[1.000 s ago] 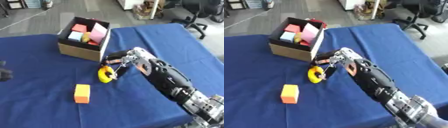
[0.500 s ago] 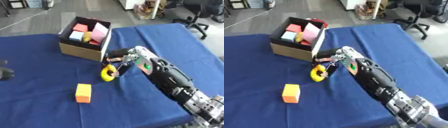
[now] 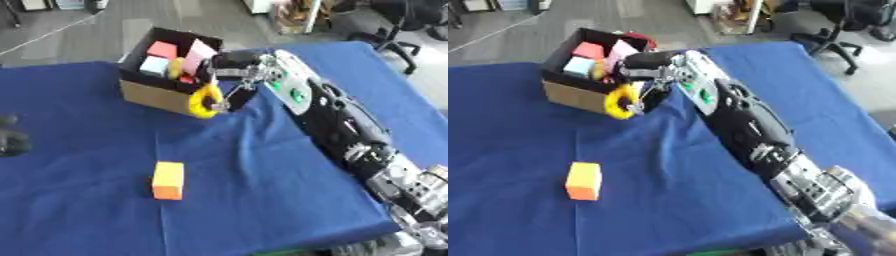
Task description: Pick up objects on the table and place them in the box.
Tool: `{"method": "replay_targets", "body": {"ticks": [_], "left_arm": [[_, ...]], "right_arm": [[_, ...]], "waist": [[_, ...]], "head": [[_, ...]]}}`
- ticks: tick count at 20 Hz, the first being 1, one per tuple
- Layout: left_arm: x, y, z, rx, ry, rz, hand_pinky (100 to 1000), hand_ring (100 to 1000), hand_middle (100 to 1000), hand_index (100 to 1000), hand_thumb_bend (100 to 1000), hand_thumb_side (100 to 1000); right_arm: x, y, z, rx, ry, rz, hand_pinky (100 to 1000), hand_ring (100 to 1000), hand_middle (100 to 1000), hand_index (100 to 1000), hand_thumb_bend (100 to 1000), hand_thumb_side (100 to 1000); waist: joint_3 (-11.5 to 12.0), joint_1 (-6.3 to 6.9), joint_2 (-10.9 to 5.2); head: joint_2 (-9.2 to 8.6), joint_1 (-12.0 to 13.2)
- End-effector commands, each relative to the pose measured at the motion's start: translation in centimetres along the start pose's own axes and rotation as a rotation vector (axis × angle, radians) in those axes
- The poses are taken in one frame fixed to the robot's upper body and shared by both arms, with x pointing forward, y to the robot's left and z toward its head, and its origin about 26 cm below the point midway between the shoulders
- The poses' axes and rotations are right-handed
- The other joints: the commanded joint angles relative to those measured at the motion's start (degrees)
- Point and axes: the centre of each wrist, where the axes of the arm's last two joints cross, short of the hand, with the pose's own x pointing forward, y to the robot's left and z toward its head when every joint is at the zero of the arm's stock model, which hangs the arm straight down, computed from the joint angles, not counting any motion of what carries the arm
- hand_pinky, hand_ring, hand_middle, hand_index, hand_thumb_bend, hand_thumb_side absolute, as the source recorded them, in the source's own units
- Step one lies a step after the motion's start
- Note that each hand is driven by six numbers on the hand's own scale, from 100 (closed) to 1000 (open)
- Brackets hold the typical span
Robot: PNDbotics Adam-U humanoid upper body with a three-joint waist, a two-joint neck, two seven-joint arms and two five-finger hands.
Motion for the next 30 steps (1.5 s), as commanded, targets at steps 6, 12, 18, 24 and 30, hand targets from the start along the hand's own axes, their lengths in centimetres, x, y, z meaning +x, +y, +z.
{"method": "replay_targets", "body": {"ticks": [6,12,18,24,30], "left_arm": [[0.7,-0.1,-0.4,0.007,-0.032,0.018,783,677,638,866,100,753],[1.1,-0.4,-0.7,-0.005,-0.048,0.028,784,676,637,866,100,755],[1.0,-0.4,-0.7,-0.006,-0.046,0.029,784,676,636,866,100,758],[0.9,-0.3,-0.6,-0.004,-0.04,0.027,784,676,636,866,100,759],[0.7,-0.1,-0.4,0.005,-0.028,0.017,784,676,635,865,100,761]], "right_arm": [[0.1,0.0,-3.9,-0.269,0.23,-0.042,753,567,348,501,100,100],[0.4,3.3,-5.7,-0.353,0.483,0.073,784,658,577,736,100,100],[0.2,5.0,-5.9,-0.317,0.61,0.14,845,788,822,950,179,325],[0.2,3.2,-5.4,-0.243,0.573,0.165,887,850,947,1000,192,426],[0.8,-1.1,-3.1,-0.324,0.308,0.153,848,759,773,935,100,100]], "waist": [[1.2,1.1,-1.45],[2.5,1.37,-1.19],[2.6,1.12,-1.17],[2.0,0.91,-1.3],[1.2,0.22,-1.49]], "head": [[-0.3,-1.9],[-0.8,-3.5],[-1.06,-3.6],[-1.12,-3.3],[-0.83,-2.6]]}}
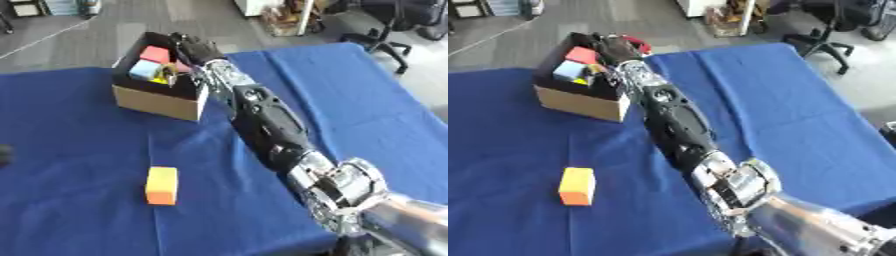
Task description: Pick up objects on the table and place them in the box.
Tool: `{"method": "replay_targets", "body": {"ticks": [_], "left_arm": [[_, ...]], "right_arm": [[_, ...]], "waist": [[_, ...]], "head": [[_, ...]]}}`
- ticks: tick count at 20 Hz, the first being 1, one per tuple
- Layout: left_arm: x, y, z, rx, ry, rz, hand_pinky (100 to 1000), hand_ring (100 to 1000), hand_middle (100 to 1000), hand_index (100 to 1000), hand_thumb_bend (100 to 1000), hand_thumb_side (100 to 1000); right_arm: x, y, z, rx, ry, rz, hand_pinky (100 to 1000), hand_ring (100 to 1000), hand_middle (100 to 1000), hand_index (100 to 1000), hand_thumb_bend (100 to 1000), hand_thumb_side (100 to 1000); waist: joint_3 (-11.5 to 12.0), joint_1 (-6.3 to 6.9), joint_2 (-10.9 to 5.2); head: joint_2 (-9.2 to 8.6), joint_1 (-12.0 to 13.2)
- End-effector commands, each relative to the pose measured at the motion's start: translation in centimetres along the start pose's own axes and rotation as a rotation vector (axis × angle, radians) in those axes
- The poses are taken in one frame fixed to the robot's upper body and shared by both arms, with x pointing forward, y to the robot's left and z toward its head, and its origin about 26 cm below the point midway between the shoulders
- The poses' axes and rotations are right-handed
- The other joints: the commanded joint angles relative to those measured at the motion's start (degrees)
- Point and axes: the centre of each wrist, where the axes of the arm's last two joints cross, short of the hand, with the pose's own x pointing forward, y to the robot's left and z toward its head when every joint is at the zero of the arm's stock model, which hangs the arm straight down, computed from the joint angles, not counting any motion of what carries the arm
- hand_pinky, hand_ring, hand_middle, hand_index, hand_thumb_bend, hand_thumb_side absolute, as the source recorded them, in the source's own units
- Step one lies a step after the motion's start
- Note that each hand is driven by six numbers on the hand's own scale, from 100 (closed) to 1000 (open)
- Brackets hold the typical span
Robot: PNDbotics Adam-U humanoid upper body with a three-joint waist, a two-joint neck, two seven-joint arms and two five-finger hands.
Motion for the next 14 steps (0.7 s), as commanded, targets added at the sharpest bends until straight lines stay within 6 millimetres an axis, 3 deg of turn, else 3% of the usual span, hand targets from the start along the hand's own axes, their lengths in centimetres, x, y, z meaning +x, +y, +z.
{"method": "replay_targets", "body": {"ticks": [1,4,8,14], "left_arm": [[0.5,0.8,0.1,0.01,-0.012,-0.029,784,676,635,865,100,761],[0.5,0.9,0.2,0.015,-0.008,-0.036,785,676,635,866,100,761],[0.5,1.3,0.3,0.022,-0.005,-0.05,785,676,635,866,100,758],[0.4,1.2,0.3,0.011,0.001,-0.056,785,676,635,866,100,761]], "right_arm": [[-0.7,-4.6,0.9,-0.085,-0.182,0.001,849,757,768,933,100,100],[-0.9,-6.2,2.9,-0.05,-0.373,0.008,852,758,767,931,100,100],[-0.2,-6.1,4.6,0.184,-0.624,0.086,882,813,830,975,138,100],[3.2,-3.2,5.1,0.599,-0.901,0.346,944,920,937,1000,326,100]], "waist": [[-0.3,-0.3,-1.46],[-0.6,-0.73,-1.47],[-0.5,-1.2,-1.5],[-0.4,-1.67,-1.61]], "head": [[-0.22,0.6],[-0.11,1.1],[0.02,1.5],[0.38,1.4]]}}
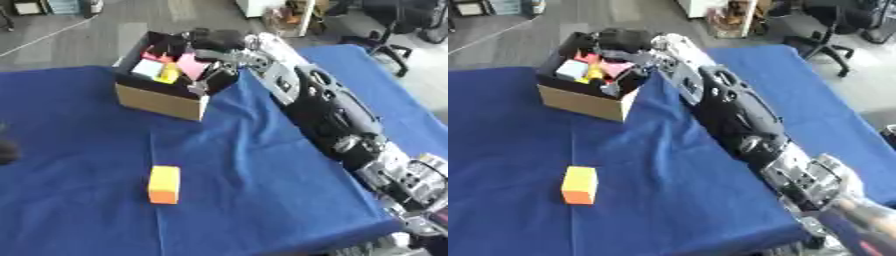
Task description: Pick up objects on the table and place them in the box.
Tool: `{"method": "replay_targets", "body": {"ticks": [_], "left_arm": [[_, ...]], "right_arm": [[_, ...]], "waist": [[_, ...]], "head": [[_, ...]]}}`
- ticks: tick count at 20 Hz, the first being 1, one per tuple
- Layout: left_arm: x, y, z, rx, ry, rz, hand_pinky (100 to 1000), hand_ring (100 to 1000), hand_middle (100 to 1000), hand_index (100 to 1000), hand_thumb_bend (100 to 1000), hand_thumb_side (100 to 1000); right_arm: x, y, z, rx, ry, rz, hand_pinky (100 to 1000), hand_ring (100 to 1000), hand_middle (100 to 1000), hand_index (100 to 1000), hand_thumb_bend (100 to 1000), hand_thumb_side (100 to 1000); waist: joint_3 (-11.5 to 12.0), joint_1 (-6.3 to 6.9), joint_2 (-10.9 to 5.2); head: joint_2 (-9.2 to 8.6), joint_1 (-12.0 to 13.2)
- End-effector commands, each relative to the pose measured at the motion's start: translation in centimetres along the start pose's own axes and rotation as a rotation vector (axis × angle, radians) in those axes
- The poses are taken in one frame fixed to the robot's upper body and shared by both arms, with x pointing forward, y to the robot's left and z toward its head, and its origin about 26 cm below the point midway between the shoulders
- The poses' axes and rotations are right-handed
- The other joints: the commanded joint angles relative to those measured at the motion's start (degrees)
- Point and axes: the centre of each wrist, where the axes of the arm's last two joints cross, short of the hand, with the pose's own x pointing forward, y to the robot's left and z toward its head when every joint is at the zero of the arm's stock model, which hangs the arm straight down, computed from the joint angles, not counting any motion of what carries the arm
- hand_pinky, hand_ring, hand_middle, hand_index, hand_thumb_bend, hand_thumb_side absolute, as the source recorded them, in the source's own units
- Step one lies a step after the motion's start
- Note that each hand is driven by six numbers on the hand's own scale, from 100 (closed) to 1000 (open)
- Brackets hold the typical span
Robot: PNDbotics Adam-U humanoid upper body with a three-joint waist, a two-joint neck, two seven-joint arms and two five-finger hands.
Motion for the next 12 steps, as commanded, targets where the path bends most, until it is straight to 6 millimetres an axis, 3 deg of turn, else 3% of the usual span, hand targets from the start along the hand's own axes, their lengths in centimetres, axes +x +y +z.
{"method": "replay_targets", "body": {"ticks": [1,3,12], "left_arm": [[0.5,0.7,0.0,0.001,-0.013,-0.033,785,676,635,866,100,761],[0.5,0.8,0.0,0.001,-0.01,-0.036,785,676,635,866,100,762],[0.4,0.7,0.0,-0.006,-0.008,-0.038,786,676,634,866,100,766]], "right_arm": [[0.8,-0.8,-0.2,0.253,-0.149,0.165,950,928,946,1000,352,100],[1.2,-0.9,-0.3,0.316,-0.17,0.231,967,951,972,1000,420,133],[3.0,-0.7,-1.0,0.394,-0.229,0.409,988,979,994,1000,420,163]], "waist": [[0.1,-0.69,-1.6],[0.0,-0.76,-1.6],[0.1,-1.07,-1.44]], "head": [[0.23,0.0],[0.29,0.1],[0.5,0.5]]}}
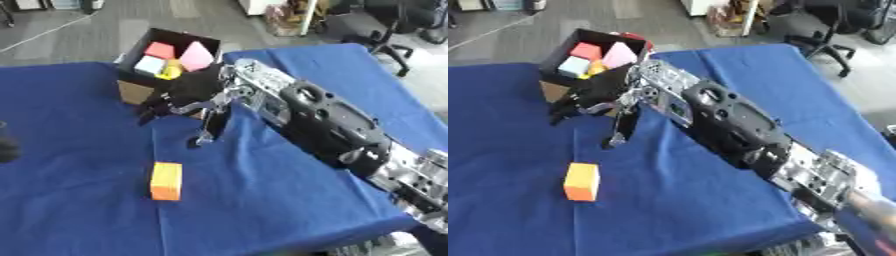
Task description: Pick up objects on the table and place them in the box.
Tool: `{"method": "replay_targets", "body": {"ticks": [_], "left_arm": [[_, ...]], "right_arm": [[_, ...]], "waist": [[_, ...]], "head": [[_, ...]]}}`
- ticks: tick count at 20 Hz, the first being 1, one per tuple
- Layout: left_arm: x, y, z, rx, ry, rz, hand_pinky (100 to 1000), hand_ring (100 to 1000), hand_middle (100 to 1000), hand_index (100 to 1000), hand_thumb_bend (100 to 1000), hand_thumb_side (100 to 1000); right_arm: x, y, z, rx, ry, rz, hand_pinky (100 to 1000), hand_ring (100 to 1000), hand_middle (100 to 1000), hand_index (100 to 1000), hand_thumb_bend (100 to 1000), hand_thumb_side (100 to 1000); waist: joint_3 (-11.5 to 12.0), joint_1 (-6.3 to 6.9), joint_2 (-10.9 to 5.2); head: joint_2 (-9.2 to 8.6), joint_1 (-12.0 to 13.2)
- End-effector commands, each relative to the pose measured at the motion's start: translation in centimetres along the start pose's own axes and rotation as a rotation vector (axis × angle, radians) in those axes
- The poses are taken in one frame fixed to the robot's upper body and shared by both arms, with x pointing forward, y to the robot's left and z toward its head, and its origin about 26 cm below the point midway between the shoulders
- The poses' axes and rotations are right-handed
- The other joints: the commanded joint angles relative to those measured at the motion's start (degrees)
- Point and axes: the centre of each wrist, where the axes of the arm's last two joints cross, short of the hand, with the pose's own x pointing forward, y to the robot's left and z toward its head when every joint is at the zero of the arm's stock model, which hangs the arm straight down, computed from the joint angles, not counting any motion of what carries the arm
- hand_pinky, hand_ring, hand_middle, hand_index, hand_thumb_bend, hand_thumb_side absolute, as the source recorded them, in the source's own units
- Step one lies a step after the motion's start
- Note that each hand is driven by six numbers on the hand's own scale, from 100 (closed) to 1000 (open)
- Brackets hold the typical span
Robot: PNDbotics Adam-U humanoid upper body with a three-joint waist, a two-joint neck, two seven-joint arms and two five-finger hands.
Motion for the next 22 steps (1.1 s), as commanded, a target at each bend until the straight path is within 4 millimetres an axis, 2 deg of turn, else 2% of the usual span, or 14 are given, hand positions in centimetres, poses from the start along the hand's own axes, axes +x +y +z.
{"method": "replay_targets", "body": {"ticks": [1,14,22], "left_arm": [[0.5,0.6,0.0,0.0,-0.014,-0.029,786,676,634,866,100,768],[0.5,0.6,0.0,-0.001,-0.013,-0.028,788,676,634,866,100,771],[0.6,0.5,-0.1,-0.003,-0.016,-0.025,788,676,634,866,100,772]], "right_arm": [[0.0,-0.9,0.9,0.275,-0.189,0.231,990,979,993,1000,422,171],[0.2,2.9,0.8,0.297,-0.169,0.172,984,975,985,1000,424,173],[0.2,4.1,0.0,0.296,-0.166,0.151,981,971,983,1000,422,160]], "waist": [[0.0,-0.65,-1.41],[0.1,-0.79,-1.12],[0.0,-0.59,-0.99]], "head": [[0.1,0.2],[-0.1,-0.4],[-0.33,-0.6]]}}
